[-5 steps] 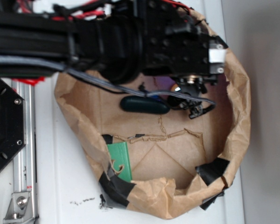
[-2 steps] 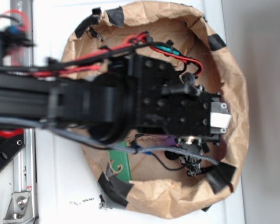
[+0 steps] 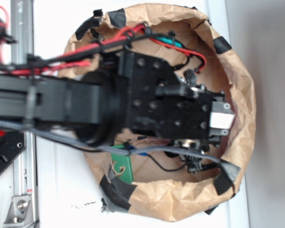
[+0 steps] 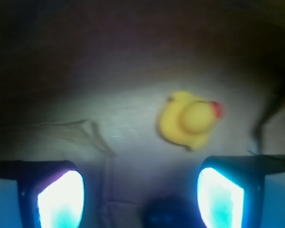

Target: Grab the yellow duck.

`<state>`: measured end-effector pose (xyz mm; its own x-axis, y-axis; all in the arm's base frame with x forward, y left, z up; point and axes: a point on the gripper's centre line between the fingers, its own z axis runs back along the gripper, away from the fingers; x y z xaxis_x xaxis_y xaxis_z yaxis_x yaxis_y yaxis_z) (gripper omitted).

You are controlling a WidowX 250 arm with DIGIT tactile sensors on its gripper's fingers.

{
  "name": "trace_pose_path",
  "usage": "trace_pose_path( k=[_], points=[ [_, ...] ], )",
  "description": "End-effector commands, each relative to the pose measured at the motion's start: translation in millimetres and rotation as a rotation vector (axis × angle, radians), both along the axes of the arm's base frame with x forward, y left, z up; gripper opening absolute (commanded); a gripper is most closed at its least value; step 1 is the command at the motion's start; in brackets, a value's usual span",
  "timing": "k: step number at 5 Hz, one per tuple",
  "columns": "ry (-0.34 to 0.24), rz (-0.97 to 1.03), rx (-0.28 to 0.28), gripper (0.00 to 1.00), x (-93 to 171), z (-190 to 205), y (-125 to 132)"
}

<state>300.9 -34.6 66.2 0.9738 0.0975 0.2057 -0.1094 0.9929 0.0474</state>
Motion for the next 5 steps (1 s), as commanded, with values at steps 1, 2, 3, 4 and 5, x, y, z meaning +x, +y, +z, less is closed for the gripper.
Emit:
trace_pose_path(
  k=[1,2,3,4,5],
  points=[
    [-0.066,0.077,-0.025,1.00,1.1,4.8,47.5],
    [-0.071,0.056,-0.027,1.00,18.7,-3.6,41.7],
    [-0.064,0.005,-0.095,1.00,36.6,-17.9,32.0],
    [-0.021,-0.036,-0.061,1.00,45.4,-32.6,22.8],
    [-0.032,-0.042,-0.043,0.00,41.6,-30.2,27.0]
  ],
)
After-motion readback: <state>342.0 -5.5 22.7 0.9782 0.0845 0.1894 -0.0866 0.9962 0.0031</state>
